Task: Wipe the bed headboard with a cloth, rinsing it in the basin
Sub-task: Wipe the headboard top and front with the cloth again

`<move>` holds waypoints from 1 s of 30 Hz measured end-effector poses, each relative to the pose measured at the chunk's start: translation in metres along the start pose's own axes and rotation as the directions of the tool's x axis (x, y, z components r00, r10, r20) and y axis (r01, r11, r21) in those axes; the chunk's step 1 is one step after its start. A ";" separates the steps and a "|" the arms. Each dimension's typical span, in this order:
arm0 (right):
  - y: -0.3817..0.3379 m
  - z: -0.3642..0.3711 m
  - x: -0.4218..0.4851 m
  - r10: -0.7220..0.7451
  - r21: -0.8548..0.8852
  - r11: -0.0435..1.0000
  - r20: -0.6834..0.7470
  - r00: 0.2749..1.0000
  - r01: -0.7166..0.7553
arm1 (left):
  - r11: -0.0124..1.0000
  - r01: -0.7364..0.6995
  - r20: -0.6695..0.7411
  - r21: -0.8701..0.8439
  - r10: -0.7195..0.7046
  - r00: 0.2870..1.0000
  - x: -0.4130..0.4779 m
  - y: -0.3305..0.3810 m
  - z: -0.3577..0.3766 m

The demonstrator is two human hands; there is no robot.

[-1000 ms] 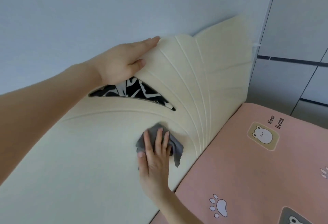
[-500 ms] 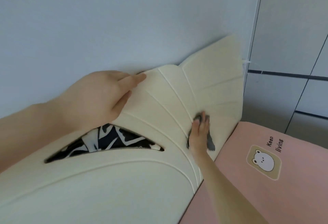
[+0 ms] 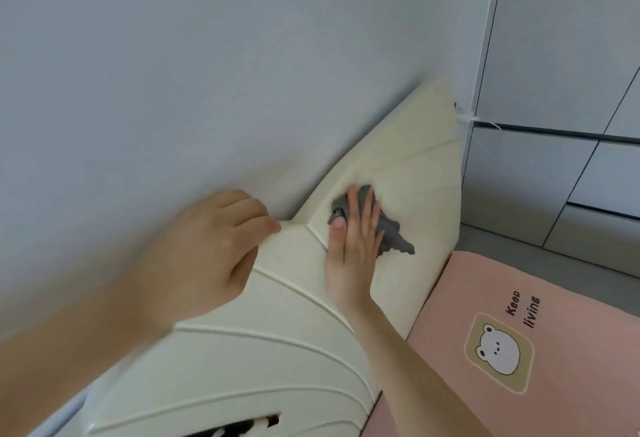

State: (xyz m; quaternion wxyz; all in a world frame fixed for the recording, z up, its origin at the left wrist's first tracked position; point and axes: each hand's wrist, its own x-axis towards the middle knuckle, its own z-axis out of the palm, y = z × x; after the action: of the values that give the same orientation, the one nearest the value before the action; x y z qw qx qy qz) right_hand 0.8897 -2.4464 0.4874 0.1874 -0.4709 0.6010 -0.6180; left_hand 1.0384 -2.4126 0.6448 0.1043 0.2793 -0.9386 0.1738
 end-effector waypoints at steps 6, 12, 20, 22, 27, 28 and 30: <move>0.041 -0.019 0.045 0.394 0.108 0.915 -0.044 0.918 -0.388 | 0.996 0.033 -0.004 -0.086 -0.033 0.999 0.049 -0.006 0.015; 0.018 -0.016 -0.089 0.327 0.000 0.943 0.211 0.921 -0.334 | 0.951 0.196 -0.095 -0.237 -0.223 0.970 0.089 0.010 0.041; 0.020 -0.023 0.082 -0.004 -0.128 0.992 0.018 1.000 0.006 | 0.923 0.242 -0.136 -0.301 -0.292 0.946 0.107 0.013 0.060; 0.055 -0.033 0.105 0.185 -0.079 0.979 -0.036 0.982 -0.187 | 0.933 0.225 -0.130 -0.280 -0.269 0.954 0.113 0.010 0.067; 0.135 -0.028 0.040 0.582 0.103 0.812 -0.063 0.811 -0.575 | 0.985 0.094 -0.066 -0.142 -0.105 0.992 0.148 0.000 0.093; 0.150 -0.021 0.008 0.651 0.111 0.757 -0.049 0.757 -0.644 | 0.985 0.116 -0.070 -0.128 -0.126 0.990 0.157 0.000 0.098; 0.165 -0.010 -0.046 0.718 0.120 0.695 -0.079 0.691 -0.709 | 0.983 0.156 -0.083 -0.100 -0.164 0.983 0.166 0.000 0.104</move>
State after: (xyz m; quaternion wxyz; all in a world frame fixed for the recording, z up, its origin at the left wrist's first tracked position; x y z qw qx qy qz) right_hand 0.8489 -2.4382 0.3205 0.3952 -0.1549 0.7214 -0.5472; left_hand 0.8915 -2.5331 0.5976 0.1732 0.3407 -0.9144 0.1336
